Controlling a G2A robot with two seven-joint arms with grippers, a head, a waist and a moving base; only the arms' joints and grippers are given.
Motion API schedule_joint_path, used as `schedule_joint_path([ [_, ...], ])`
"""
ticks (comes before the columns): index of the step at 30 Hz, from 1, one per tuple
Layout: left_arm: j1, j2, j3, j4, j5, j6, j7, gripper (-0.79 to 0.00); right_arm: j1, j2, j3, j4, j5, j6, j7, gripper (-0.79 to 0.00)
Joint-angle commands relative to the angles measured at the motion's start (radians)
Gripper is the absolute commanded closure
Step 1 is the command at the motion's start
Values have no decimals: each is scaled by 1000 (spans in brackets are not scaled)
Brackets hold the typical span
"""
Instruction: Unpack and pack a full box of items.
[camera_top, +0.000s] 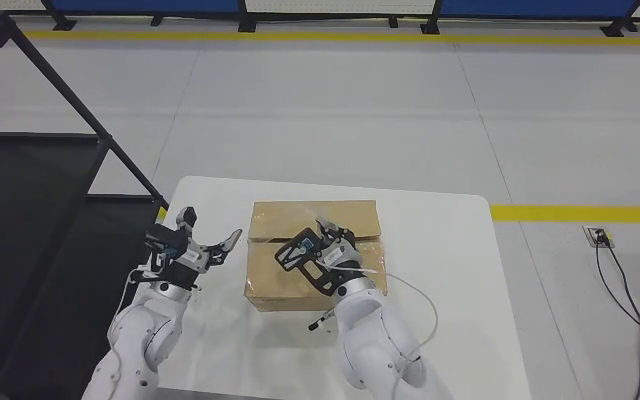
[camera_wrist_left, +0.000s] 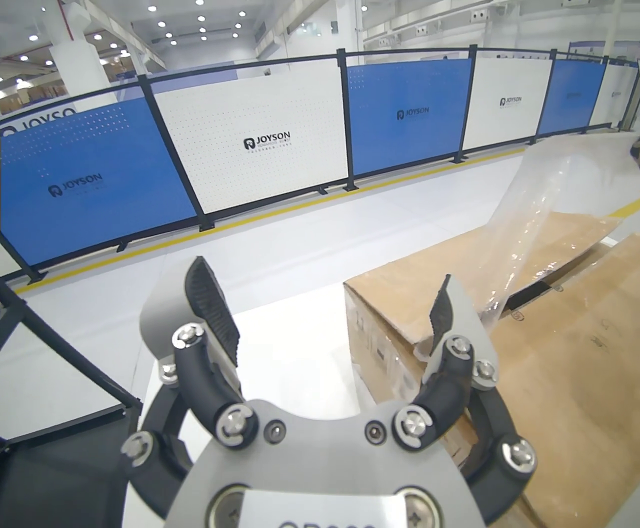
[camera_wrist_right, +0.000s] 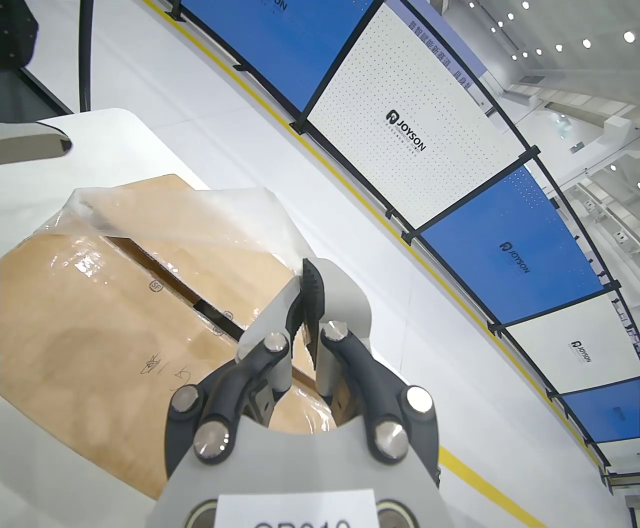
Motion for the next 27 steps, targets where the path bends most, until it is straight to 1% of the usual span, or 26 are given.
schedule_joint_path([
  [1,23,4,-27,-4,-13,-2,7,-785,-7,1,14,-11,24,-20,-8,0],
  [3,37,6,-44,-6,-21,-4,6,-785,-9,0,28,-32,59,-45,14,0],
  [6,43,8,-54,-3,-30,-6,1,-785,6,-6,45,-61,114,-70,98,0],
  [9,44,8,-52,-1,-32,-6,0,-785,24,-15,58,-77,215,-83,179,0],
  [13,47,7,-43,-1,-35,-7,1,-785,59,-27,79,-73,379,-121,327,0],
  [19,47,8,-32,-1,-27,-12,1,-785,113,-36,122,-100,572,-166,466,0],
  [27,48,10,-28,-4,-16,-18,1,-785,167,-38,187,-110,789,-168,565,0],
])
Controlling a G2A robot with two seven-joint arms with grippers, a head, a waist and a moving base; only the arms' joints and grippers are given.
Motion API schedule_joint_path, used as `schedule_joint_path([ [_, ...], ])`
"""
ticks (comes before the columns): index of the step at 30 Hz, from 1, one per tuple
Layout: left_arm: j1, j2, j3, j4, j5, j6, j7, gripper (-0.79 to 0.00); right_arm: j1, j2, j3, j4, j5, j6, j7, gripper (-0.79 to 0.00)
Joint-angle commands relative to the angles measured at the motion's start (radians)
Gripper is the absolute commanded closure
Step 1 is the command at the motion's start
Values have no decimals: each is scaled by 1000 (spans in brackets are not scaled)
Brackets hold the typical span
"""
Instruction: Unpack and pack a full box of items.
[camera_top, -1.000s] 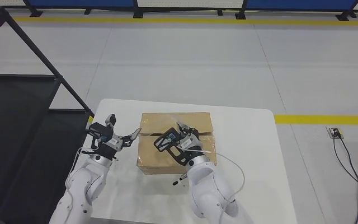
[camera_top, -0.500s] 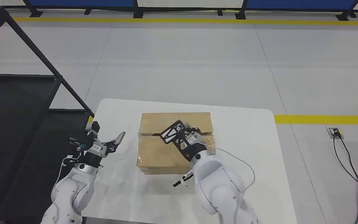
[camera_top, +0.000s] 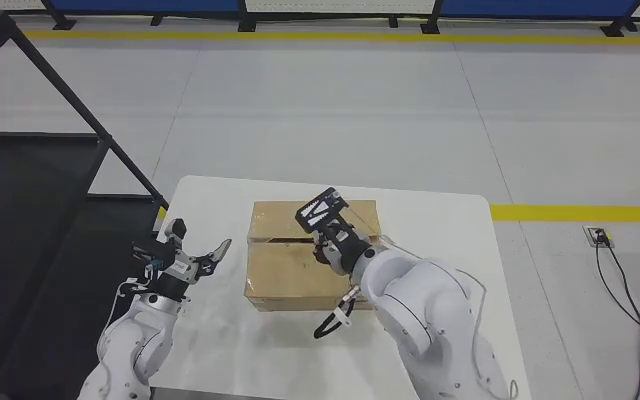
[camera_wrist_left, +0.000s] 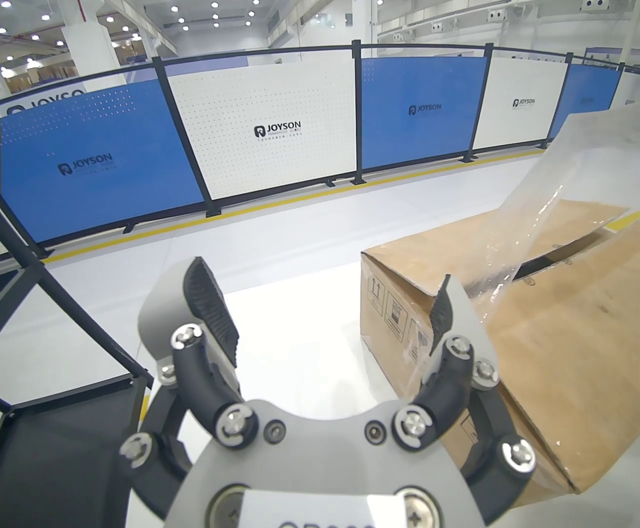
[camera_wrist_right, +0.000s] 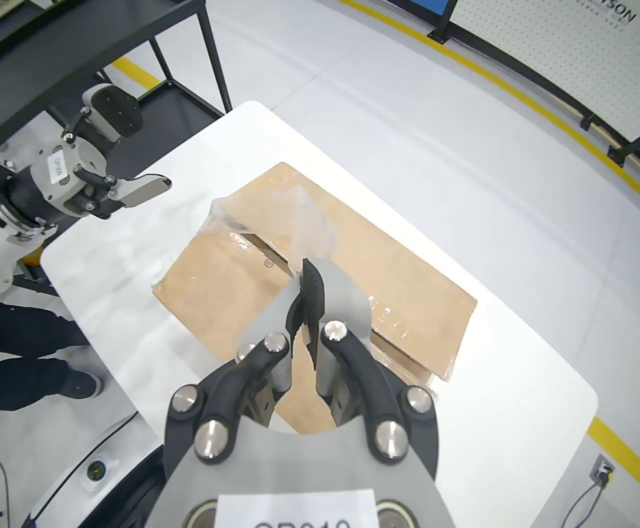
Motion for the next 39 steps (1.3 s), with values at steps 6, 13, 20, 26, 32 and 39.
schedule_joint_path([
  [6,0,3,-6,-1,2,-4,1,-785,20,1,8,9,48,-7,53,0],
  [13,-18,-1,10,4,-16,25,-7,-785,7,2,13,9,51,11,26,0],
  [20,-66,-4,55,-12,26,19,-28,-785,26,0,51,1,192,106,99,0],
  [26,-120,-4,94,-12,73,-18,-44,-785,68,0,82,19,333,184,205,0],
  [32,-163,-3,132,9,130,-66,-45,-785,90,3,123,35,508,221,243,0],
  [39,-188,-4,150,31,135,-62,-35,-785,110,10,144,48,581,220,255,0],
])
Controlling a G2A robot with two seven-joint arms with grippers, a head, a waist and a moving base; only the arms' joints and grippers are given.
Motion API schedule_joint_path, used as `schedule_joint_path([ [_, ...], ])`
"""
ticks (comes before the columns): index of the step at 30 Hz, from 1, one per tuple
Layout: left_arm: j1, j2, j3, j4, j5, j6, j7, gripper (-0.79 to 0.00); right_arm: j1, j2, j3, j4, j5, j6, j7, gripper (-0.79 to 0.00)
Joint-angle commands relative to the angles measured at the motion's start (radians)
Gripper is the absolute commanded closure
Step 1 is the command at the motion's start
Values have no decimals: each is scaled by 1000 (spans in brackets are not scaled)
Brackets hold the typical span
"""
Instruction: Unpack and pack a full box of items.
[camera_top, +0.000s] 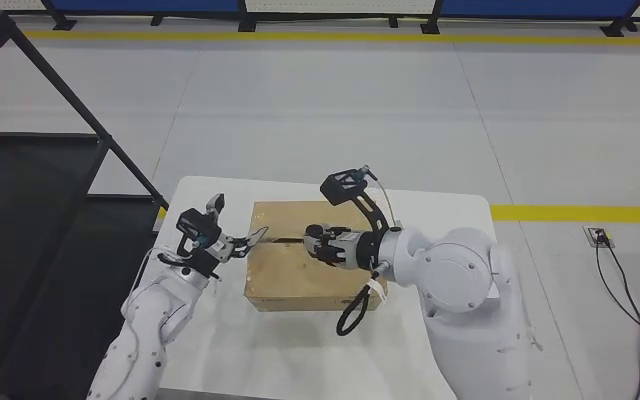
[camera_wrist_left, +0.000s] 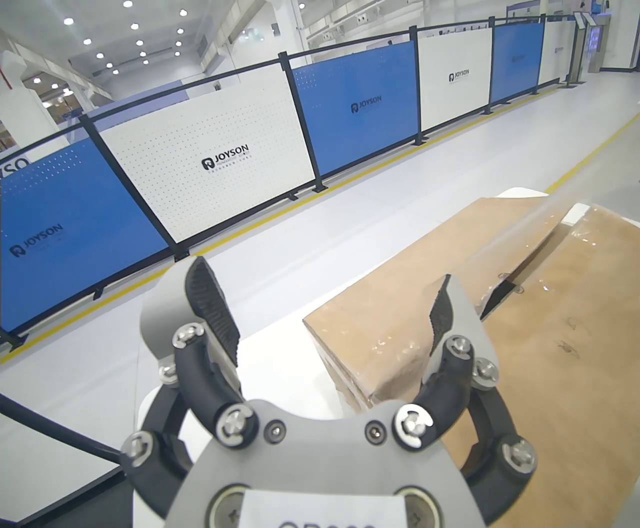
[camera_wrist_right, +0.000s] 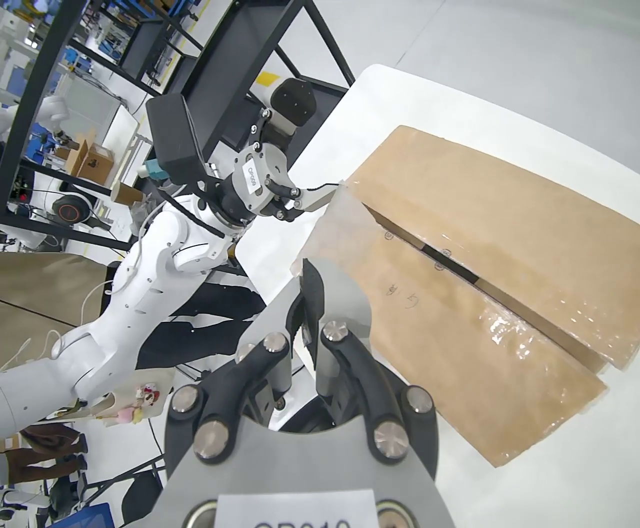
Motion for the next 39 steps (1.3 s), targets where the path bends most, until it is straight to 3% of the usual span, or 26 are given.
schedule_joint_path([
  [1,-3,0,1,4,-2,0,3,-785,0,0,0,0,-2,0,0,0],
  [11,-16,2,5,18,3,1,-1,-785,-32,3,-8,-12,47,14,-44,0],
  [19,-18,4,13,18,11,-3,-2,-785,-22,13,17,-25,211,131,25,0],
  [39,-42,2,54,52,48,13,-28,-785,52,47,35,122,300,318,25,0],
])
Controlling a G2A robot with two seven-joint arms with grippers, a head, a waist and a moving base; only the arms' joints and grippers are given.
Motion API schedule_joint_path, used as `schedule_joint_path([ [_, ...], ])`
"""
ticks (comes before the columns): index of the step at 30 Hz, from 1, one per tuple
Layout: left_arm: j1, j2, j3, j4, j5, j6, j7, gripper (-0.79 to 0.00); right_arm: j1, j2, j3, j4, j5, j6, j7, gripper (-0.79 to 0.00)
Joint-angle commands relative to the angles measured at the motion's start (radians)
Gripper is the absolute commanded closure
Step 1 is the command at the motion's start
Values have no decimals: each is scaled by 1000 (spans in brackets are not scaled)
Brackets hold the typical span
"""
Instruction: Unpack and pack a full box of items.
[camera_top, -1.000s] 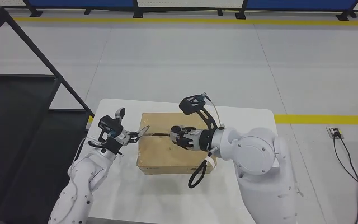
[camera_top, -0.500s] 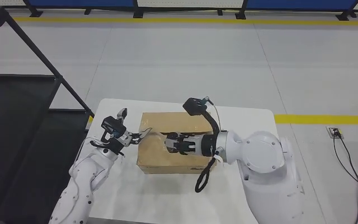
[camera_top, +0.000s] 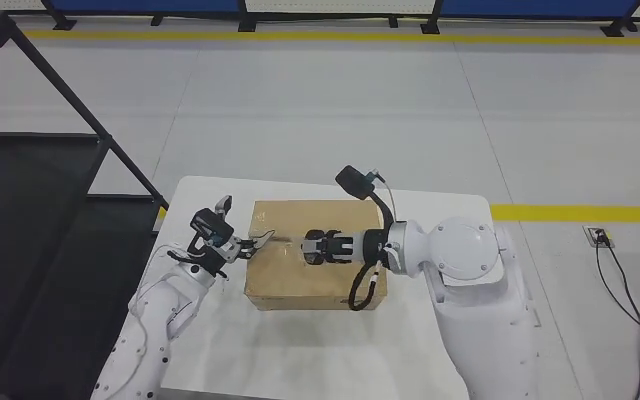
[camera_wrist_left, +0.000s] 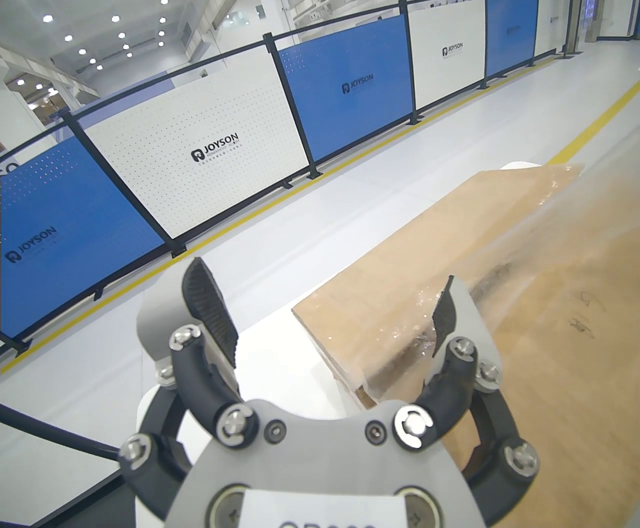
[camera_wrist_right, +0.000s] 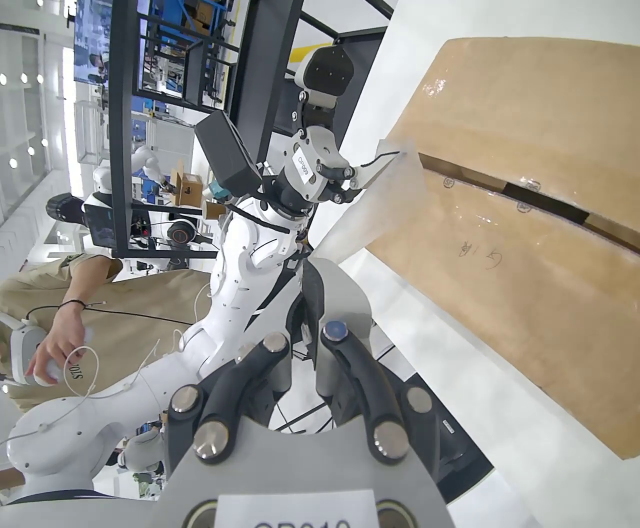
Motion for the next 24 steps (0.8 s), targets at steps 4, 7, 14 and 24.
schedule_joint_path([
  [4,-24,-4,21,32,3,14,-11,-785,8,10,10,26,27,29,-5,0],
  [7,-38,-7,33,52,5,19,-16,-785,18,16,12,50,38,52,1,0],
  [14,-58,-10,52,85,13,26,-14,-785,45,29,9,103,57,100,-8,0],
  [24,-73,-13,73,115,29,30,-10,-785,86,54,-2,184,78,132,-40,0],
])
